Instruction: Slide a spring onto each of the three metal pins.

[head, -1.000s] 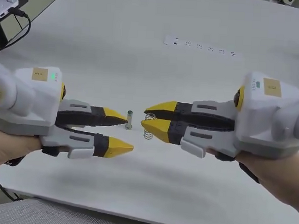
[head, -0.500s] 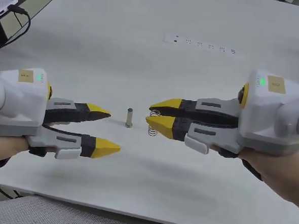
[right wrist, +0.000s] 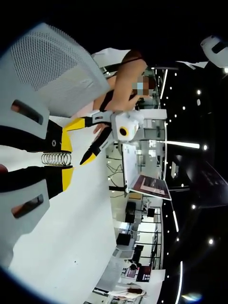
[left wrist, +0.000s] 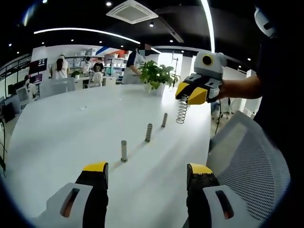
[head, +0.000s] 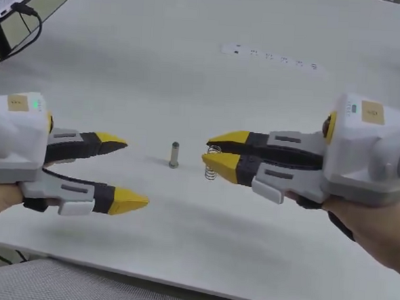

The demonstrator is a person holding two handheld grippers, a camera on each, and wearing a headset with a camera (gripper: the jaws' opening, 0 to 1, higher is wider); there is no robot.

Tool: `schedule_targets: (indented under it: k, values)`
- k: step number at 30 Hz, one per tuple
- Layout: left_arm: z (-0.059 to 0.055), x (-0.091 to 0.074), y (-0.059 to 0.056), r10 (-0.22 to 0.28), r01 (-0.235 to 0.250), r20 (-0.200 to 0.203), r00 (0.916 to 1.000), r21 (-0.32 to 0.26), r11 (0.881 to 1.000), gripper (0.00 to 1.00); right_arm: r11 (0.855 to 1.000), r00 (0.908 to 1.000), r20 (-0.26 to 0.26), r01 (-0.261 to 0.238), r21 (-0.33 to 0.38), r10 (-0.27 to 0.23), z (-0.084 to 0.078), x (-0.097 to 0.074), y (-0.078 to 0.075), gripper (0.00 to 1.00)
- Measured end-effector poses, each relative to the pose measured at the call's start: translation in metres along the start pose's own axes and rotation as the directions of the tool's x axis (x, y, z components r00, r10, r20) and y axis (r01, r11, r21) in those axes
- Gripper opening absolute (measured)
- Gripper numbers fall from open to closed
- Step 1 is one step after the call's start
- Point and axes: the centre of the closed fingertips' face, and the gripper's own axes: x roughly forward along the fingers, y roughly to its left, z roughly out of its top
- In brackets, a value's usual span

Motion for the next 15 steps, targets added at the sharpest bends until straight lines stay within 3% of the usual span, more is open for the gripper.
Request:
schedule_targets:
  k: [4, 15]
  values:
    - [-0.001, -0.001, 0.003, 0.016, -0.016, 0.002, 0.9999, -0.01, 1.0, 0.71, 1.0, 1.0, -0.008, 0.001, 0.002, -0.001, -0.003, 0.001, -0.002, 0.06]
    - [0.0, -0.004, 0.004, 0.025, -0.025, 0.01, 0.9996, -0.021, 0.999, 0.72, 1.0, 0.9995, -0.03, -0.012, -0.011, 0.012, -0.004, 0.013, -0.012, 0.06]
